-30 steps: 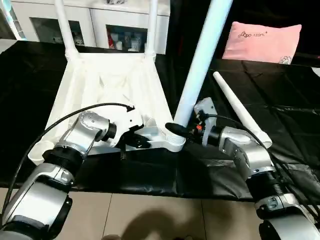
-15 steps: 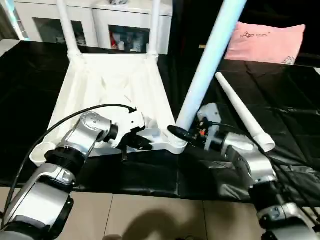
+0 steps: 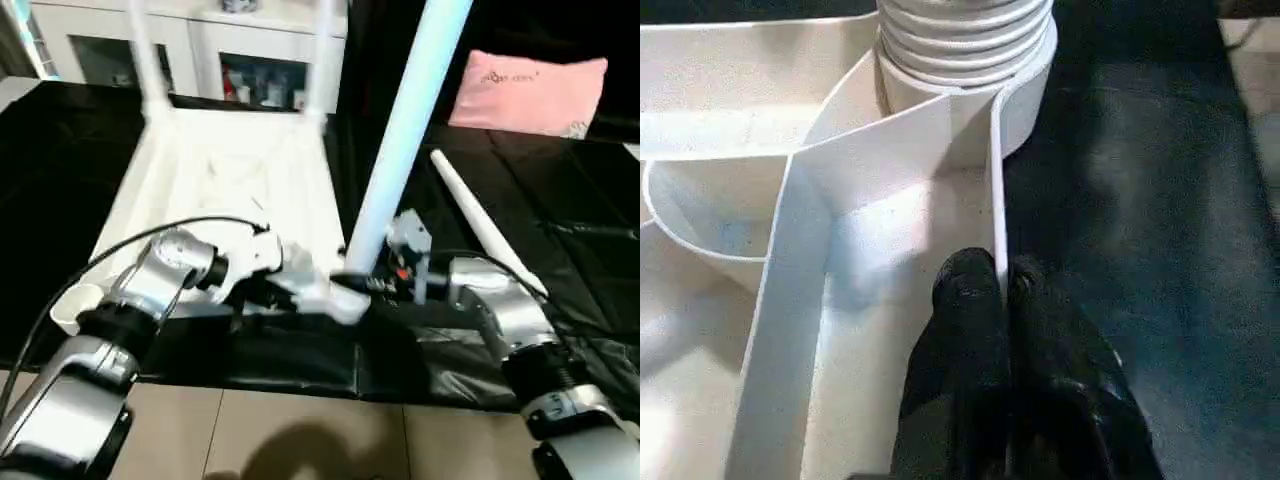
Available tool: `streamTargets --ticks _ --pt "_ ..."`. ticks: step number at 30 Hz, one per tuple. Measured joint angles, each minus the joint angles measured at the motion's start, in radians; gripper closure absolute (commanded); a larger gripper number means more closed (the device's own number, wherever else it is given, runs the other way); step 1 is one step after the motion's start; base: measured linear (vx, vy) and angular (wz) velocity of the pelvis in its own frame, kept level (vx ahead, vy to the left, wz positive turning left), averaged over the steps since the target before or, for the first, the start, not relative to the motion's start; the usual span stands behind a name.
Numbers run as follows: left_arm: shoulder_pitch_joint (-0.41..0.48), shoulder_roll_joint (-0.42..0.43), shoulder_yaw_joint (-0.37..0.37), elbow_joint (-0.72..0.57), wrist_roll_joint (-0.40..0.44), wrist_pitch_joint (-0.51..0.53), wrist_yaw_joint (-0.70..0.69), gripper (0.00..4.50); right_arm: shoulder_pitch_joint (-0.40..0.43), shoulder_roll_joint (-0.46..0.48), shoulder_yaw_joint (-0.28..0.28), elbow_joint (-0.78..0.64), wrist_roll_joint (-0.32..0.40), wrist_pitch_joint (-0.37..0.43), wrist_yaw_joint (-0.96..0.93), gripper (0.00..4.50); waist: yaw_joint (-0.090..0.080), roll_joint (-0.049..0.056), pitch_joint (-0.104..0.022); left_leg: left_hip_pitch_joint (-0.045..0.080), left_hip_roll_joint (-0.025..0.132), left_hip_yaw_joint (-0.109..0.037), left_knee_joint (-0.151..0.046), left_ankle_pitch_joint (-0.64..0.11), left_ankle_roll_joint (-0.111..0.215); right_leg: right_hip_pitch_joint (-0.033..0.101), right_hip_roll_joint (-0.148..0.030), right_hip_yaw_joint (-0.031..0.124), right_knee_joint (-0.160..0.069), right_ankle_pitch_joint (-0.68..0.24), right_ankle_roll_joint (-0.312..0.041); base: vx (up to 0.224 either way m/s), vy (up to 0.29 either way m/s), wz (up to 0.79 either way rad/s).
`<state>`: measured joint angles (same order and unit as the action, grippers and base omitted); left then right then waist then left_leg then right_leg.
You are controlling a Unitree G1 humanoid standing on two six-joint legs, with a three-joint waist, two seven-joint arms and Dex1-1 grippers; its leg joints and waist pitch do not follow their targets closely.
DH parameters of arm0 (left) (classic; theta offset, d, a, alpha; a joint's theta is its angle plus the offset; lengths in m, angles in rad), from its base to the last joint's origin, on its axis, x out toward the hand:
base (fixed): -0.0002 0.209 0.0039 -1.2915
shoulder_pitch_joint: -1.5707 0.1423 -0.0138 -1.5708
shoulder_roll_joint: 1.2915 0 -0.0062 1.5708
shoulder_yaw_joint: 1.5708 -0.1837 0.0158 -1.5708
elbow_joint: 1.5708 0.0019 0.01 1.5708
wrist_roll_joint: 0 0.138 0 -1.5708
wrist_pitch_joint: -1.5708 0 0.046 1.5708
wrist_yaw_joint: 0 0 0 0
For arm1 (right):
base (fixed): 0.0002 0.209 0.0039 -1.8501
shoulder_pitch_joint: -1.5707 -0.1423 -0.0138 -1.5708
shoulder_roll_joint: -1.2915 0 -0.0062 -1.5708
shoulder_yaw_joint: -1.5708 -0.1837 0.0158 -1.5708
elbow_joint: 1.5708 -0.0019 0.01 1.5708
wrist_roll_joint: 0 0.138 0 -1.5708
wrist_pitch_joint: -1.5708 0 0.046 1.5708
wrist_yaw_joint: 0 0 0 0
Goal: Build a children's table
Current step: Rotate leg to tighten
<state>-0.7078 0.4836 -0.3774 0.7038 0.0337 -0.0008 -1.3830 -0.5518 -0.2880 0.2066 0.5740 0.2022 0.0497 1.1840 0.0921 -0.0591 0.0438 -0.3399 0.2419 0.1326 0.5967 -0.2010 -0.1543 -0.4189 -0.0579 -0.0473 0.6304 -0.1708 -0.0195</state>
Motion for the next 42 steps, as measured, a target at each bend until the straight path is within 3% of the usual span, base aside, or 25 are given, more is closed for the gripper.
streamTargets --ticks 8,14,17,20,22,25,27,30,36,42 --pt "-0.021 0.000 -0.019 0.037 0.021 -0.036 -0.030 4.50 -0.011 -0.003 0.019 0.037 0.000 -0.038 0.049 2.57 0.000 0.000 0.000 0.009 0.000 0.002 -0.003 -0.001 0.002 0.008 0.000 0.000 -0.002 -0.002 0.002 0.000 0.000 0.00" --pt "-0.022 -0.010 -0.012 0.038 0.022 0.010 0.002 4.50 -0.003 0.016 -0.005 0.040 0.000 -0.037 0.004 2.57 0.000 0.000 0.000 0.011 0.000 0.002 -0.004 -0.001 0.002 0.011 -0.001 0.000 -0.002 -0.002 0.002 0.000 0.000 0.00" --pt "-0.020 -0.021 0.019 0.036 0.022 0.089 0.079 4.50 -0.018 0.068 -0.033 0.090 -0.004 -0.039 -0.134 2.57 -0.010 0.000 0.000 0.014 0.000 0.002 -0.004 -0.001 0.001 0.011 -0.001 0.000 -0.002 -0.004 0.006 0.000 0.000 0.00" --pt "-0.004 -0.042 0.052 -0.010 0.022 0.194 0.167 4.50 -0.058 0.107 -0.057 0.154 -0.013 -0.035 -0.280 2.57 -0.036 -0.001 0.002 0.013 -0.001 0.002 -0.004 -0.001 0.001 0.006 -0.001 0.000 -0.003 -0.004 0.007 0.000 0.000 0.00" --pt "0.012 -0.069 0.084 -0.074 0.021 0.302 0.251 4.50 -0.114 0.146 -0.090 0.221 -0.015 -0.018 -0.403 2.57 -0.055 -0.003 0.003 0.007 -0.001 0.001 -0.004 0.000 0.000 -0.002 -0.001 -0.002 -0.003 -0.002 0.004 0.000 0.000 0.00" --pt "0.040 -0.135 0.140 -0.188 0.019 0.472 0.394 4.50 -0.216 0.202 -0.140 0.340 -0.016 0.000 -0.583 2.57 -0.071 -0.010 0.005 0.005 0.000 0.001 -0.004 0.001 -0.003 -0.013 -0.001 -0.005 -0.001 0.009 -0.001 0.000 0.000 0.00" --pt "0.043 -0.181 0.176 -0.256 0.019 0.565 0.481 4.50 -0.286 0.226 -0.161 0.404 -0.019 0.009 -0.692 2.57 -0.073 -0.017 0.005 -0.001 0.003 -0.004 -0.005 0.003 -0.006 -0.021 0.001 -0.013 0.001 0.011 -0.003 0.000 0.000 0.00" --pt "0.049 -0.209 0.184 -0.299 0.019 0.615 0.532 4.50 -0.325 0.242 -0.171 0.445 -0.021 0.011 -0.758 2.57 -0.072 -0.019 0.005 -0.001 0.004 -0.004 -0.012 0.003 -0.006 -0.022 0.002 -0.015 0.000 0.008 -0.010 0.020 -0.004 0.01" --pt "0.069 -0.216 0.170 -0.318 0.051 0.608 0.580 4.50 -0.350 0.266 -0.171 0.487 -0.041 0.010 -0.810 2.57 -0.060 -0.021 0.004 -0.004 0.004 -0.002 -0.014 0.002 0.000 -0.023 0.001 -0.017 -0.003 0.004 -0.012 0.033 0.001 0.01" --pt "0.070 -0.179 0.111 -0.359 0.092 0.644 0.585 4.50 -0.374 0.290 -0.179 0.539 -0.053 -0.003 -0.830 2.57 -0.063 -0.019 0.004 0.005 0.004 -0.002 -0.013 0.001 -0.004 -0.017 0.000 -0.016 -0.001 0.005 -0.011 0.000 0.000 0.00"
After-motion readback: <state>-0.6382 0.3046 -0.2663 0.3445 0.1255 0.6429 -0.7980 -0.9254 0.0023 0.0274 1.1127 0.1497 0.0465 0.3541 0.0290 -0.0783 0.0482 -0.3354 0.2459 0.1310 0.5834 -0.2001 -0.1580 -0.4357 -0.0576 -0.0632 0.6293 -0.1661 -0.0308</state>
